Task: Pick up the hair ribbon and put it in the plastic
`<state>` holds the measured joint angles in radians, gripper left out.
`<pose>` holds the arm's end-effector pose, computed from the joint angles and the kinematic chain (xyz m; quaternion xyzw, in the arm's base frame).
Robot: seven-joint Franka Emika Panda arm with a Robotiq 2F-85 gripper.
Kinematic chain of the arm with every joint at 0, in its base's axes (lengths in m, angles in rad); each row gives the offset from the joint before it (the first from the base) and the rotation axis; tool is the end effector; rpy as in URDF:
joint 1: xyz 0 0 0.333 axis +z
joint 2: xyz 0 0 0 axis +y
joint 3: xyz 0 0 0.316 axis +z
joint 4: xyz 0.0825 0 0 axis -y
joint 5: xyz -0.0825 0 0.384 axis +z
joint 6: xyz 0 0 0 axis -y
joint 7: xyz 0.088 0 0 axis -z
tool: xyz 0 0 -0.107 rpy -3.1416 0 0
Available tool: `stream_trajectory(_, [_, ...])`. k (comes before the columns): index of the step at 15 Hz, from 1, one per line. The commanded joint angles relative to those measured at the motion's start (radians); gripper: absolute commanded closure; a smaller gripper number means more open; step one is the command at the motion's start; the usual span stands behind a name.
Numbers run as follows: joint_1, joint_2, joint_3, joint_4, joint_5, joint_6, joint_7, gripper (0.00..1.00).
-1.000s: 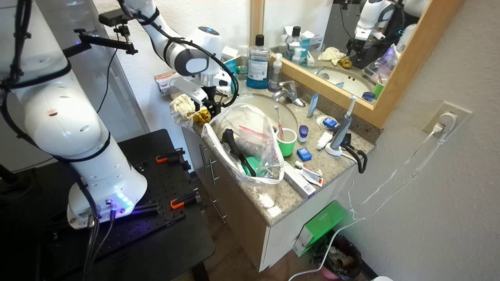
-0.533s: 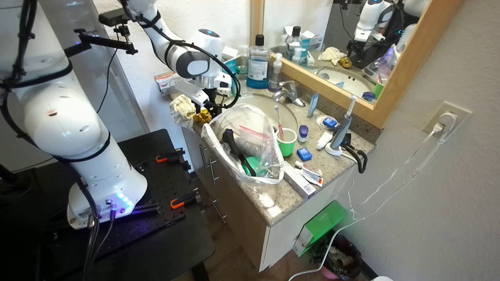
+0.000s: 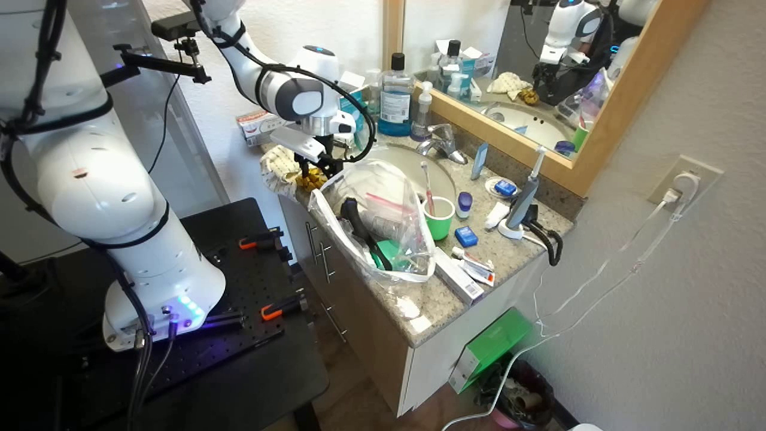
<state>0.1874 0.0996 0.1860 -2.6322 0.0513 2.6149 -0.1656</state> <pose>0.3882 0.1530 0.2041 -0.9679 -0.2437 0.0596 0.0147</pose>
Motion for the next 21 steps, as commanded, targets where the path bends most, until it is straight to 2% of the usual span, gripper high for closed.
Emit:
stream_trajectory(1, [-0.002,0.044,0.000,0.034,-0.045,0.018,0.023,0.00])
stream_trajectory(10, [-0.017,0.145,0.005,0.092,-0.034,0.033,-0.012,0.00])
stream_trajectory(12, [-0.023,0.153,0.007,0.096,-0.027,0.037,-0.013,0.26])
stream_trajectory(21, [-0.025,0.145,0.006,0.127,-0.037,0.007,0.002,0.95])
